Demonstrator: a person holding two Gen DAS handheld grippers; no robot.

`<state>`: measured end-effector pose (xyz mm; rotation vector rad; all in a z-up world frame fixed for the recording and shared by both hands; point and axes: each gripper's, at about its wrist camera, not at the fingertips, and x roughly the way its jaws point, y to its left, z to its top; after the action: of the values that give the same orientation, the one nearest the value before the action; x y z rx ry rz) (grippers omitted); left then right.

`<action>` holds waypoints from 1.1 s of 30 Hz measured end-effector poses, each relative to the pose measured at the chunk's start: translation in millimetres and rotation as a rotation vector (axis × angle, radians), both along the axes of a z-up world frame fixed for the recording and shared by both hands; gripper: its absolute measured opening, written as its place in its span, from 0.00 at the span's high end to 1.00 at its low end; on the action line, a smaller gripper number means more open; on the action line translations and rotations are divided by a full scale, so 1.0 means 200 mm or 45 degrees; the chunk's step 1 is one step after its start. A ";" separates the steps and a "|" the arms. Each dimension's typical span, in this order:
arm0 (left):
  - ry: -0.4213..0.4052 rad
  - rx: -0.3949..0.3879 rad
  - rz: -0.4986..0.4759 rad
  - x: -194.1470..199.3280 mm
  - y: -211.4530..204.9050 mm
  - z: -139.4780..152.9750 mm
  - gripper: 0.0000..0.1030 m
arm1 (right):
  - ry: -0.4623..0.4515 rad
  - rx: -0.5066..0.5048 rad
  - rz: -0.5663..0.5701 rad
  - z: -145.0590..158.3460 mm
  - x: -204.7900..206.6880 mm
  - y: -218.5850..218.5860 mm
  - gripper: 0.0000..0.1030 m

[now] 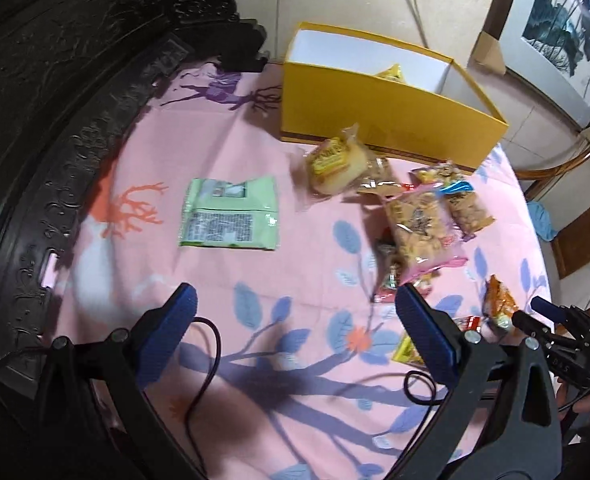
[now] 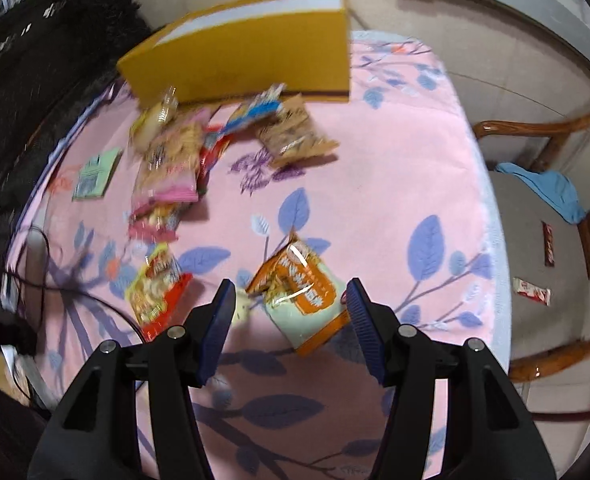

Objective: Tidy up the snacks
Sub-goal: 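Grasp the orange snack bag on the tablecloth with the right tool, then grasp the red-edged cartoon snack bag with the left tool while the right lifts the orange bag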

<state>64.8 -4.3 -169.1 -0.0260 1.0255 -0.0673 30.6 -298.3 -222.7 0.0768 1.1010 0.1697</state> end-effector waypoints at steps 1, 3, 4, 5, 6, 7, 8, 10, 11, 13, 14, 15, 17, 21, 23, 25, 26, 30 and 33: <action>0.003 -0.002 0.001 0.00 0.02 0.00 0.02 | 0.000 -0.004 0.012 -0.01 0.01 0.00 0.43; 0.008 0.003 0.012 0.00 0.04 0.00 0.02 | 0.005 -0.048 0.035 -0.05 0.04 0.01 0.43; 0.022 0.008 0.018 0.00 0.05 0.00 0.02 | 0.002 -0.065 0.045 -0.07 0.04 0.01 0.43; 0.037 0.005 0.017 0.00 0.06 0.00 0.02 | -0.002 -0.085 0.052 -0.08 0.05 0.00 0.43; 0.050 -0.003 0.013 0.00 0.06 -0.01 0.02 | -0.003 -0.102 0.062 -0.09 0.05 0.00 0.43; 0.056 -0.005 0.009 -0.01 0.06 -0.02 0.02 | -0.003 -0.103 0.085 -0.11 0.06 0.00 0.43; 0.056 0.000 0.008 -0.01 0.05 -0.02 0.02 | -0.005 -0.099 0.102 -0.12 0.06 0.00 0.43; 0.061 0.007 -0.003 -0.02 0.05 -0.02 0.02 | -0.012 -0.087 0.130 -0.14 0.07 0.00 0.43; 0.064 0.010 -0.004 -0.02 0.04 -0.02 0.02 | -0.013 -0.080 0.140 -0.14 0.08 0.00 0.43; 0.066 0.012 -0.002 -0.02 0.04 -0.02 0.02 | -0.001 -0.076 0.152 -0.14 0.08 0.00 0.43; 0.066 0.009 0.001 -0.01 0.05 -0.02 0.02 | 0.010 -0.078 0.161 -0.14 0.09 0.01 0.42; 0.066 0.005 0.003 -0.01 0.05 -0.02 0.02 | 0.016 -0.078 0.168 -0.14 0.09 0.01 0.42; 0.067 -0.004 0.001 0.00 0.05 -0.02 0.02 | 0.037 -0.095 0.203 -0.15 0.09 0.04 0.41; 0.069 0.000 -0.005 0.03 0.04 -0.03 0.02 | 0.032 -0.165 0.323 -0.17 0.07 0.14 0.41; 0.077 -0.019 -0.023 0.05 0.02 -0.03 0.02 | 0.014 -0.230 0.347 -0.18 0.06 0.17 0.42; 0.080 -0.028 -0.048 0.06 -0.01 -0.04 0.02 | 0.018 -0.202 0.301 -0.18 0.06 0.16 0.46; 0.082 -0.032 -0.075 0.06 -0.05 -0.04 0.02 | 0.016 -0.199 0.286 -0.18 0.05 0.16 0.49; 0.122 -0.060 -0.221 0.07 -0.21 -0.08 0.02 | 0.008 -0.197 0.264 -0.18 0.00 0.16 0.54; 0.163 -0.062 -0.337 0.07 -0.35 -0.14 0.02 | 0.021 -0.154 0.216 -0.17 -0.07 0.14 0.55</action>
<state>78.0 -75.0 -197.1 0.0618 1.1507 -0.3352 17.5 -269.6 -256.1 -0.1244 1.1317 0.2541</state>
